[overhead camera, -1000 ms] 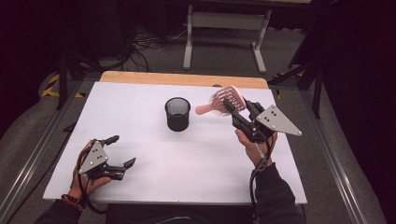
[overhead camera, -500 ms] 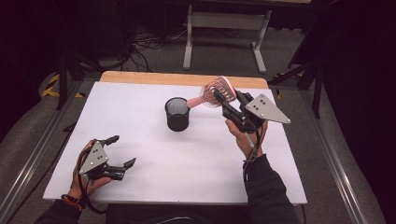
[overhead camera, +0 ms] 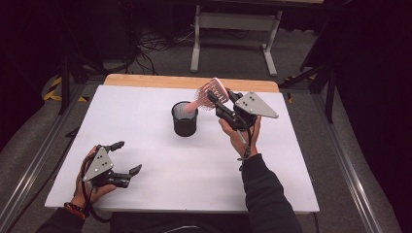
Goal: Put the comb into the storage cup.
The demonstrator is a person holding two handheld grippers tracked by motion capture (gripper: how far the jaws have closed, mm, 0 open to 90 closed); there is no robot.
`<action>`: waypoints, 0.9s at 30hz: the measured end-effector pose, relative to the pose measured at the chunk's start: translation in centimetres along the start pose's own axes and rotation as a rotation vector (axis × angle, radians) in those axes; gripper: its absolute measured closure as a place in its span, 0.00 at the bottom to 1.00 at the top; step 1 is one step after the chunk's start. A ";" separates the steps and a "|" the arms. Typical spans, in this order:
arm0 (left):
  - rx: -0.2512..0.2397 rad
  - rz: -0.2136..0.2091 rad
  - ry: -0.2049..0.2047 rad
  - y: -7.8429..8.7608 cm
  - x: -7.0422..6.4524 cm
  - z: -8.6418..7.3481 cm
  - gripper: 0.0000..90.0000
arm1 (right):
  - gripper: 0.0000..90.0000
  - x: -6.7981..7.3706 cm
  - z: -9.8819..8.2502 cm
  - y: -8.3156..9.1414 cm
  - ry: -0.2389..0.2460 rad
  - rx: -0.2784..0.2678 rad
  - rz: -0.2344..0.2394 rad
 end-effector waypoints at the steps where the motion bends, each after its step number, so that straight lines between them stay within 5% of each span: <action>1: 0.003 0.000 0.001 0.0 0.0 0.0 0.07 | 0.70 0.1 -0.1 -0.2 -0.001 0.005 -0.001; 27: 0.001 -0.006 0.001 0.1 0.0 0.0 0.08 | 0.70 2.4 -4.6 -3.7 -0.049 0.110 0.022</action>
Point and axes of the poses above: each handheld gripper's, and its own axes: y roughly backward along the jaws, z roughly out of its top, x roughly to its left, the point moved 5 cm from there along -y, roughly forward along the jaws, and after that the axes turned 11 degrees about y, right-handed, at the moved point
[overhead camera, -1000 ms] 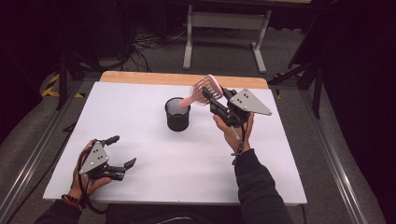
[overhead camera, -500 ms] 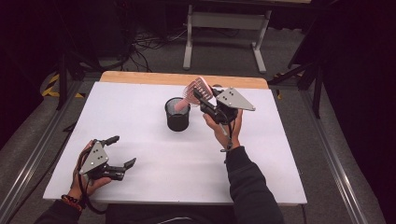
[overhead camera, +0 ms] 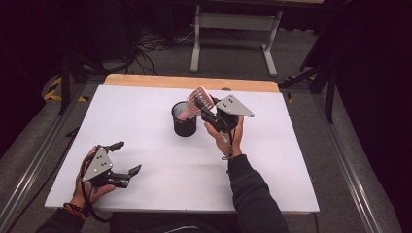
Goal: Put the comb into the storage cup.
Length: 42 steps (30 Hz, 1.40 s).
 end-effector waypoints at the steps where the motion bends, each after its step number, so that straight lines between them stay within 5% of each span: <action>1: 0.001 0.000 0.001 0.0 0.0 0.0 0.08 | 0.70 0.0 -0.2 -0.1 -0.003 0.002 0.000; 19: 0.007 -0.009 -0.002 -0.1 -0.1 -0.1 0.08 | 0.70 0.2 -1.9 -0.7 -0.075 0.021 0.015; 42: 0.014 -0.018 -0.012 -0.2 -0.3 -0.2 0.08 | 0.63 -0.3 -3.3 -0.8 -0.098 0.050 -0.004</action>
Point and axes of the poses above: each handheld gripper's, and its own axes: y roughly backward along the jaws, z roughly out of its top, x roughly to its left, the point moved 5 cm from there along -y, roughly forward along the jaws, and after that the axes turned 11 degrees about y, right-handed, at the moved point
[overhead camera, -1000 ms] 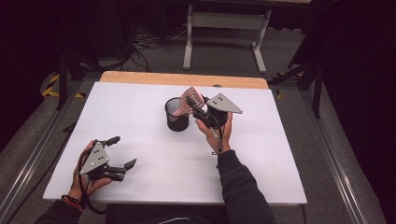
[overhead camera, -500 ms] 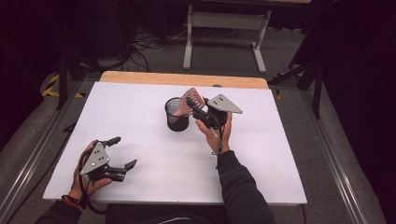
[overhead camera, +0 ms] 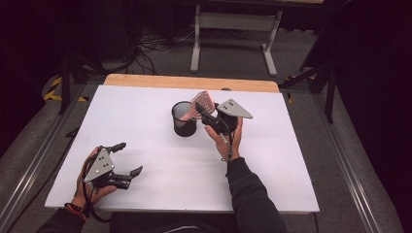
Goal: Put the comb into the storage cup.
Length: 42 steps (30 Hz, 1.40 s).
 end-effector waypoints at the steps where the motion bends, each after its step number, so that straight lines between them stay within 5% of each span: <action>1: 0.001 -0.001 0.000 0.0 0.0 0.0 0.08 | 0.62 0.0 0.0 0.0 -0.005 0.001 0.000; 26: 0.015 0.002 -0.001 -0.3 0.1 -0.2 0.08 | 0.39 -0.7 -0.4 0.8 0.001 0.044 -0.017; 42: 0.011 0.010 0.003 -0.3 0.2 -0.2 0.08 | 0.36 -0.7 -0.7 1.1 0.023 0.067 -0.027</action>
Point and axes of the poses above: each handheld gripper's, and its own axes: y roughly backward along the jaws, z roughly out of its top, x roughly to its left, the point moved 5 cm from there along -y, roughly forward along the jaws, and after that the axes turned 11 degrees about y, right-handed, at the moved point
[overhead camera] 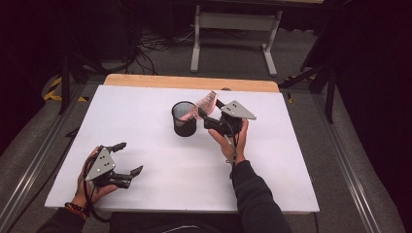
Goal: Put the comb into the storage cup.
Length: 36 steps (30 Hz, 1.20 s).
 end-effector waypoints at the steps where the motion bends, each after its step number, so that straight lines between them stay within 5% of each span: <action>1: 0.000 0.001 0.000 0.0 0.0 0.0 0.08 | 0.36 0.0 0.0 0.1 0.008 -0.001 0.001; 11: -0.006 0.009 0.005 0.0 0.1 0.0 0.08 | 0.34 0.1 0.6 0.7 0.093 0.021 0.001; 36: -0.013 0.016 -0.001 0.2 0.2 0.1 0.08 | 0.32 0.0 1.8 2.0 0.138 0.000 -0.008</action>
Point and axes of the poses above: each handheld gripper's, and its own axes: y roughly backward along the jaws, z roughly out of its top, x roughly to its left, the point moved 5 cm from there along -y, roughly forward along the jaws, and after that the axes turned 11 degrees about y, right-handed, at the moved point
